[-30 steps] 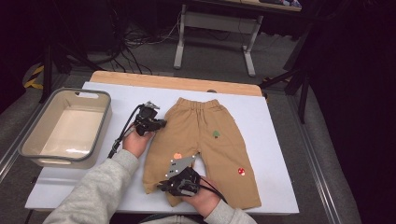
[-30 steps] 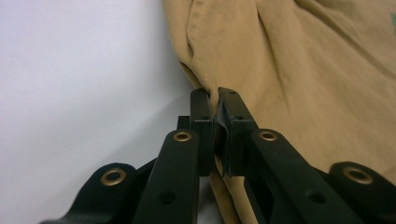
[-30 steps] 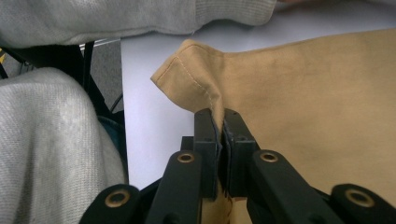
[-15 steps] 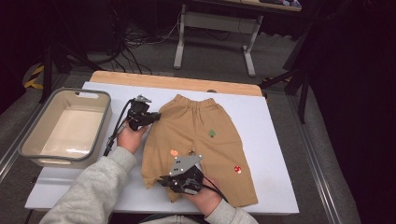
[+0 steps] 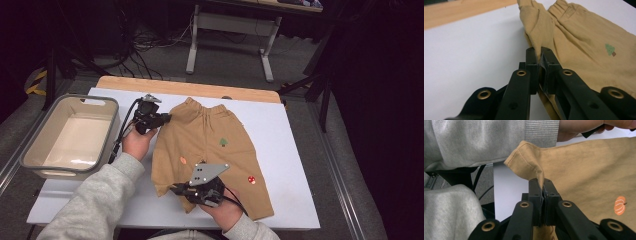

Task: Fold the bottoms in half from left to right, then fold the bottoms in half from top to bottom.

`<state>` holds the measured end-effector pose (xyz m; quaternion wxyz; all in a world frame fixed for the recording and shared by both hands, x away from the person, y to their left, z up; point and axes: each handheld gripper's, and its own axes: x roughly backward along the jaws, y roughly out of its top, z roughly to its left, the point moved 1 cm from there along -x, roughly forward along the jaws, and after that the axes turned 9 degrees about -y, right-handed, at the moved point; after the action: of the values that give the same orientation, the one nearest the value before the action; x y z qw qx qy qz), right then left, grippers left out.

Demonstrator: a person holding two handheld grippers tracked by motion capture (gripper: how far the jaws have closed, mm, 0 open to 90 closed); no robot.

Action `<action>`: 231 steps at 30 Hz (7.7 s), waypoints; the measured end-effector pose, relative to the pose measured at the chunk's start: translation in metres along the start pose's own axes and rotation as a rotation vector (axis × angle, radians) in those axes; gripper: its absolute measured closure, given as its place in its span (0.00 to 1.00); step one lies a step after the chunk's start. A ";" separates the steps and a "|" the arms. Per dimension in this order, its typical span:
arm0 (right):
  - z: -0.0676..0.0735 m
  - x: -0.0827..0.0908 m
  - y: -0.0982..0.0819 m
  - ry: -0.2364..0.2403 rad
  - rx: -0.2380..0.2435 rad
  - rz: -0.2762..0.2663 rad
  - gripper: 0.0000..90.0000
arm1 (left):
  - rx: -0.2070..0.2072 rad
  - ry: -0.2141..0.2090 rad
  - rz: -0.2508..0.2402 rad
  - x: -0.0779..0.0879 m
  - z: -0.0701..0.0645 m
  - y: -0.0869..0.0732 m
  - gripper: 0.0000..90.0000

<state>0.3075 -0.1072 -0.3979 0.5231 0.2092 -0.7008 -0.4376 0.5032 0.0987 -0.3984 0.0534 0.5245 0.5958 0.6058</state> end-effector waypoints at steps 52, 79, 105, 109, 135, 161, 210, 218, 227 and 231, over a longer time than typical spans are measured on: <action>-0.033 0.110 -0.071 -0.169 -0.315 -0.162 0.94 | -0.128 -0.149 0.034 -0.076 -0.080 0.065 0.89; -0.045 0.166 -0.112 -0.402 -0.482 -0.225 0.53 | -0.137 -0.170 0.040 -0.058 -0.082 0.030 0.59; -0.036 0.083 -0.114 -0.219 -0.236 0.285 0.72 | -0.132 -0.157 0.056 -0.038 -0.072 -0.003 0.56; -0.037 0.080 -0.116 -0.211 -0.237 0.303 0.74 | -0.127 -0.164 0.057 -0.039 -0.072 -0.004 0.55; -0.015 0.059 -0.106 -0.156 -0.159 0.328 0.60 | -0.120 -0.207 0.075 -0.042 -0.077 -0.011 0.54; -0.006 -0.009 -0.038 -0.021 -0.135 0.255 0.95 | -0.077 -0.206 0.064 -0.029 -0.065 -0.018 0.51; -0.193 0.035 -0.100 -0.432 -0.468 0.271 0.97 | -0.154 -0.200 0.174 -0.015 -0.079 -0.066 0.49; -0.192 0.046 -0.089 -0.462 -0.397 0.225 0.68 | -0.213 -0.178 0.163 -0.009 -0.084 -0.067 0.48; -0.200 0.057 -0.081 -0.477 -0.394 0.150 0.35 | -0.276 -0.193 0.144 0.005 -0.088 -0.072 0.40; -0.204 0.057 -0.078 -0.459 -0.384 0.157 0.24 | -0.250 -0.209 0.126 0.012 -0.087 -0.075 0.36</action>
<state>0.4611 -0.2716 -0.4173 0.4133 -0.0526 -0.7192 -0.5561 0.3944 0.0703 -0.4271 0.1418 0.6102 0.4729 0.6196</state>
